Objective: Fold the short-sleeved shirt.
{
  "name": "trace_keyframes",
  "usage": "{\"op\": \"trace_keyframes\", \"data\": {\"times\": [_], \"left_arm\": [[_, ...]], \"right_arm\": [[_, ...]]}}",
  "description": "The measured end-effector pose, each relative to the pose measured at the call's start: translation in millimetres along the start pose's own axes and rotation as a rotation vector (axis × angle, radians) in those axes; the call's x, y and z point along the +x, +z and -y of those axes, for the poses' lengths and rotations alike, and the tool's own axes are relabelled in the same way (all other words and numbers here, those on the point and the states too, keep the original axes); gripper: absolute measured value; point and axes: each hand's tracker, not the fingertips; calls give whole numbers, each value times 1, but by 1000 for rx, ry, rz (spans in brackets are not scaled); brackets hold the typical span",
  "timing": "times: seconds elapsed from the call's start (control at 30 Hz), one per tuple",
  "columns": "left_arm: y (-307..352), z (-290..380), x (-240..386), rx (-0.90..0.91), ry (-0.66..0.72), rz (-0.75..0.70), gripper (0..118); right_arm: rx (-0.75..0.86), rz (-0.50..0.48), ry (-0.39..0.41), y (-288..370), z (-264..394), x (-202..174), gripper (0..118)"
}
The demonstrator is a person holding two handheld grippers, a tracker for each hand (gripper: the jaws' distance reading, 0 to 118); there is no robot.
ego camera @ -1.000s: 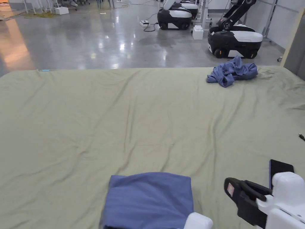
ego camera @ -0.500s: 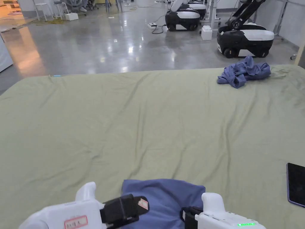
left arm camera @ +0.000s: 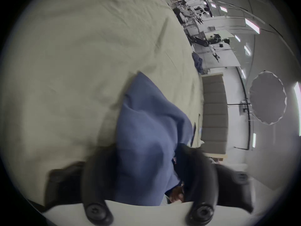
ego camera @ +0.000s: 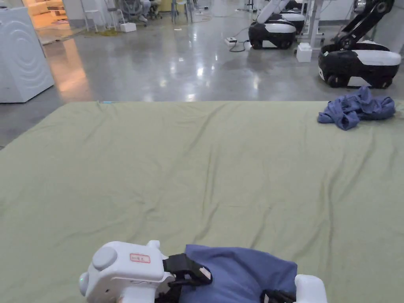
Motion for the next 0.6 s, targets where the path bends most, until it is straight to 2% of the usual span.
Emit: {"op": "trace_keyframes", "data": {"times": [0.1, 0.13, 0.27, 0.37, 0.47, 0.5, 0.6], "left_arm": [[-16, 1, -6, -39, 108, 67, 15], [-18, -3, -6, -57, 54, 71, 15], [4, -14, -17, -61, 35, 70, 14], [41, -28, -34, -63, 1, 60, 12], [82, -50, -53, -42, -9, 48, 10], [96, -61, -60, -35, -51, -26, 9], [147, -87, -78, -36, -102, -122, 8]], "right_arm": [[0, -14, -20, 2, -1, 2, 2], [0, -18, -27, 3, -2, 3, 2], [15, -39, -38, 18, -9, -1, 2], [68, -112, -67, 44, -19, -12, 2], [76, -112, -50, 62, -29, -29, 2], [79, -115, -42, 67, -32, -37, 2], [91, -124, -22, 75, -37, -58, 2]]}}
